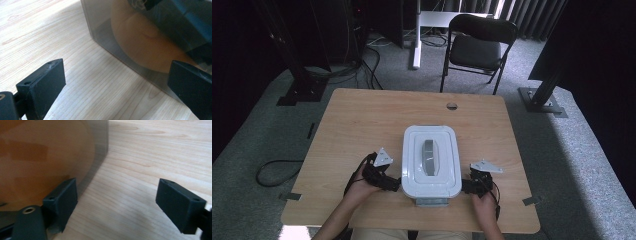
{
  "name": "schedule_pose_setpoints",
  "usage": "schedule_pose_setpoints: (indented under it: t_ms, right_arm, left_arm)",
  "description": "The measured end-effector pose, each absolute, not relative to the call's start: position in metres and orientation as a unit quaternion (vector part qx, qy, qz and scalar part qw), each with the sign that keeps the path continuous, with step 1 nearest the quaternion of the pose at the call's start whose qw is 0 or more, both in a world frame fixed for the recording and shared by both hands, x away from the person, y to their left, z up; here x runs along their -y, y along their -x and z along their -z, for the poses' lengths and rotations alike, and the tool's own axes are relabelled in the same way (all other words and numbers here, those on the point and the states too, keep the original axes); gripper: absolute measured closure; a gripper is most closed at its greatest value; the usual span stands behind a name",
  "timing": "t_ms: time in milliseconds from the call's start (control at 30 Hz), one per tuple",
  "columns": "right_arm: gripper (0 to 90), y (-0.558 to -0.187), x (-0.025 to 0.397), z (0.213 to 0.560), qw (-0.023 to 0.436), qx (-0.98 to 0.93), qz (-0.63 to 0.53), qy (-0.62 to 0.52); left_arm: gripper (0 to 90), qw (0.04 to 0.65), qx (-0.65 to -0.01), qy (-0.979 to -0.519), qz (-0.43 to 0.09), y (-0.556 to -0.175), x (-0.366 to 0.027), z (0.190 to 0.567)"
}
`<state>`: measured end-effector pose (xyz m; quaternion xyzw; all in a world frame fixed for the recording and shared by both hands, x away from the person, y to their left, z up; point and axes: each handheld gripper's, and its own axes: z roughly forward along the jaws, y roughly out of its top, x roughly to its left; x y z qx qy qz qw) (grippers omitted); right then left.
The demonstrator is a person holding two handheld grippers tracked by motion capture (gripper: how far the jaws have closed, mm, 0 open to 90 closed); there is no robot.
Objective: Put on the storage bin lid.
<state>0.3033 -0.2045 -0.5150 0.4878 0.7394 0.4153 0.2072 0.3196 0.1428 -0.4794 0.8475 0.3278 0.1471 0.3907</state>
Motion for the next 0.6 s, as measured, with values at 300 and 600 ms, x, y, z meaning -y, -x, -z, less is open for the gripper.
schedule_pose_setpoints:
  t_ms: [300,600]
  right_arm:
    - [12.6,-0.309,0.203,0.516,0.22,-0.745,-0.399,-0.487]
    - [12.6,-0.309,0.21,0.512,0.217,-0.737,-0.411,-0.49]
  left_arm:
    - [2.5,0.393,-0.331,-0.847,-0.141,-0.319,-0.15,0.48]
    - [2.5,0.4,-0.332,-0.842,-0.146,-0.315,-0.157,0.478]
